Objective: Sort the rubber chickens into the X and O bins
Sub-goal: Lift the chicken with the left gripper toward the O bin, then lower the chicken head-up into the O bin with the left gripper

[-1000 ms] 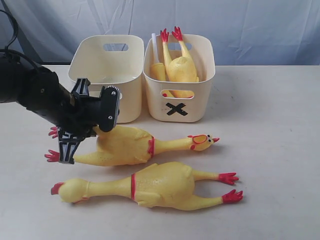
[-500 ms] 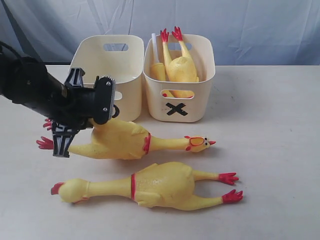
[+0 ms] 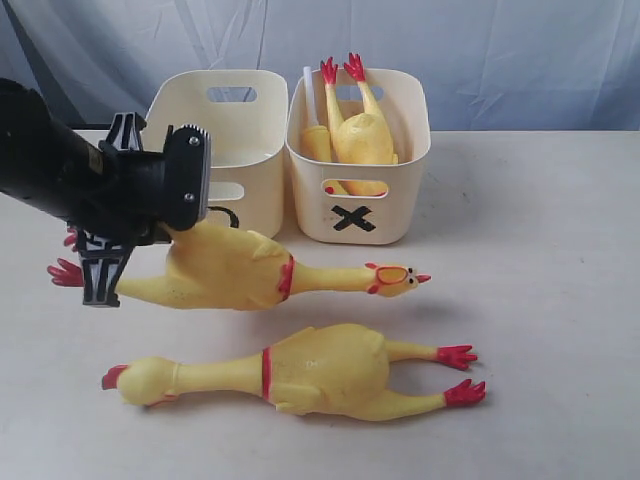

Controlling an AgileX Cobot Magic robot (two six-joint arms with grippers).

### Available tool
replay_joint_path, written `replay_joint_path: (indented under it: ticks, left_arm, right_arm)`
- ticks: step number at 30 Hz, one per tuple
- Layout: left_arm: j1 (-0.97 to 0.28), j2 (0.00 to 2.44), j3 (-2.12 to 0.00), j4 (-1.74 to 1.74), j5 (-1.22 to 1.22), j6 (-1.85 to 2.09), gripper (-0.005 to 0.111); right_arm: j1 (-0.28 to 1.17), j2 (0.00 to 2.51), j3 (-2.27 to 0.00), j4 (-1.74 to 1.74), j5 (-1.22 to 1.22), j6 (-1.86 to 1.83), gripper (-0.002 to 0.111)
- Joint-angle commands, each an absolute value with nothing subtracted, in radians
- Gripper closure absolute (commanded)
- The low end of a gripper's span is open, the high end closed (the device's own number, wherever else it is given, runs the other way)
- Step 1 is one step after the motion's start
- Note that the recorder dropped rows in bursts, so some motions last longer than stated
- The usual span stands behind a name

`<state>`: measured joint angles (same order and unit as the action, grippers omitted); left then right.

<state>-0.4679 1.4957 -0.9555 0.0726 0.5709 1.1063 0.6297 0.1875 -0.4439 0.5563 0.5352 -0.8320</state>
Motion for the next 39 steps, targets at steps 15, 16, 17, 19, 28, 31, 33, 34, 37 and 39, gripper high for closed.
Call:
replay_joint_path:
  ticks: [15,16,17,19,28,31,33,34,37,39]
  left_arm:
    - [-0.47,1.402,-0.959,-0.139,0.031,0.674,0.107]
    - [-0.47,1.402,-0.959,-0.139,0.005,0.665,0.107]
    - [-0.462,1.404,-0.959,-0.152,-0.024,0.652,0.107]
    - [-0.434,1.425,-0.959,-0.225,-0.092,0.652,0.107]
    - [-0.399,1.631,-0.959,-0.422,-0.508,0.652,0.107]
    - [-0.399,1.708,-0.966,-0.424,-0.618,0.585,0.107]
    - [-0.399,1.759,-0.989,-0.426,-0.629,0.582,0.107]
    - [-0.399,1.79,-1.018,-0.407,-0.629,0.582,0.107]
    - [-0.399,1.845,-1.073,-0.391,-0.632,0.597,0.107]
    - [-0.399,1.867,-1.099,-0.403,-0.632,0.62,0.107]
  right_arm:
    - [0.628,0.184,-0.439,0.558,0.525,-0.833,0.108]
    - [0.628,0.184,-0.439,0.558,0.525,-0.833,0.108]
    - [0.628,0.184,-0.439,0.558,0.525,-0.833,0.108]
    - [0.628,0.184,-0.439,0.558,0.525,-0.833,0.108]
    - [0.628,0.184,-0.439,0.558,0.527,-0.833,0.108]
    - [0.628,0.184,-0.439,0.562,0.527,-0.833,0.108]
    - [0.628,0.184,-0.439,0.562,0.527,-0.833,0.108]
    - [0.628,0.184,-0.439,0.562,0.527,-0.833,0.108]
    - [0.628,0.184,-0.439,0.562,0.527,-0.833,0.108]
    - [0.628,0.184,-0.439,0.562,0.527,-0.833,0.108]
